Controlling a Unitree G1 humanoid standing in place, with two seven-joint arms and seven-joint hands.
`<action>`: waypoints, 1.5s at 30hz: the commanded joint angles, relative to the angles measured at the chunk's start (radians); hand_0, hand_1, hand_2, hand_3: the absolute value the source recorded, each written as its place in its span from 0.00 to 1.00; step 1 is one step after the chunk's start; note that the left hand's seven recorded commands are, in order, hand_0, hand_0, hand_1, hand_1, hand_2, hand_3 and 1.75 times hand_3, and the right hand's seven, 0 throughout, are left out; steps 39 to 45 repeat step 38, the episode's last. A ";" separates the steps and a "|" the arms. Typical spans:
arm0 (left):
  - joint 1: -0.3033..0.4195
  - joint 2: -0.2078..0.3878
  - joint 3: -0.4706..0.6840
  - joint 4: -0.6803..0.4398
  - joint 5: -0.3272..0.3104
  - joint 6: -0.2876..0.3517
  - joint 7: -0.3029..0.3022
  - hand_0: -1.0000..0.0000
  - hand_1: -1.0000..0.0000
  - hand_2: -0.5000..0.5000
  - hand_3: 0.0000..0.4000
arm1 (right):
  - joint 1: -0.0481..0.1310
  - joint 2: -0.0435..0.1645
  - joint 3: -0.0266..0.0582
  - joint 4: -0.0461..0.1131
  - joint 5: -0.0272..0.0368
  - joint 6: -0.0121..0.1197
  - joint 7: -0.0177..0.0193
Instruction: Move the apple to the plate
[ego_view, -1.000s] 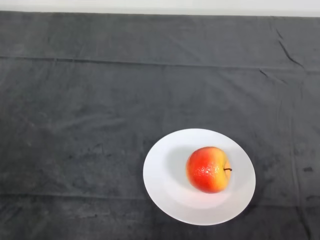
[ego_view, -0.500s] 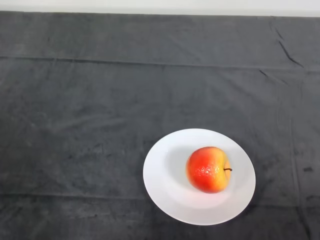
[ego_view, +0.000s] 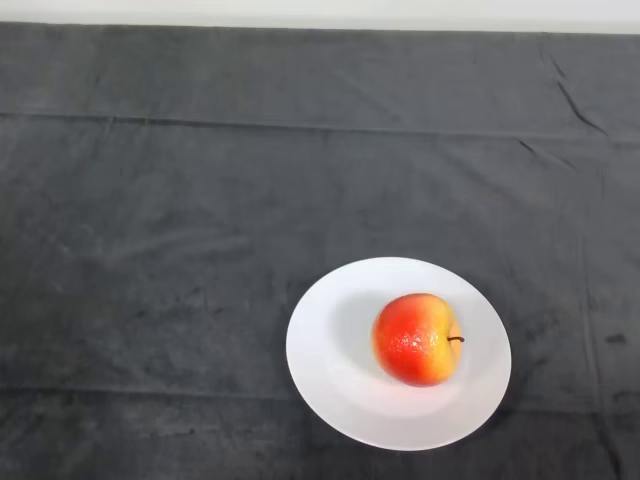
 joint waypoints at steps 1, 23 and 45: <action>0.011 0.014 -0.002 -0.025 0.007 -0.015 0.020 1.00 1.00 0.50 0.00 | -0.017 -0.026 -0.0007 0.005 0.0196 -0.008 0.0022; 0.020 0.019 0.021 0.035 -0.009 -0.071 0.011 1.00 1.00 0.50 0.00 | -0.017 -0.026 -0.0006 0.004 0.0195 -0.008 0.0019; 0.019 0.023 0.031 0.062 -0.016 -0.096 0.006 1.00 1.00 0.50 0.00 | -0.016 -0.025 -0.0004 0.004 0.0194 -0.008 0.0016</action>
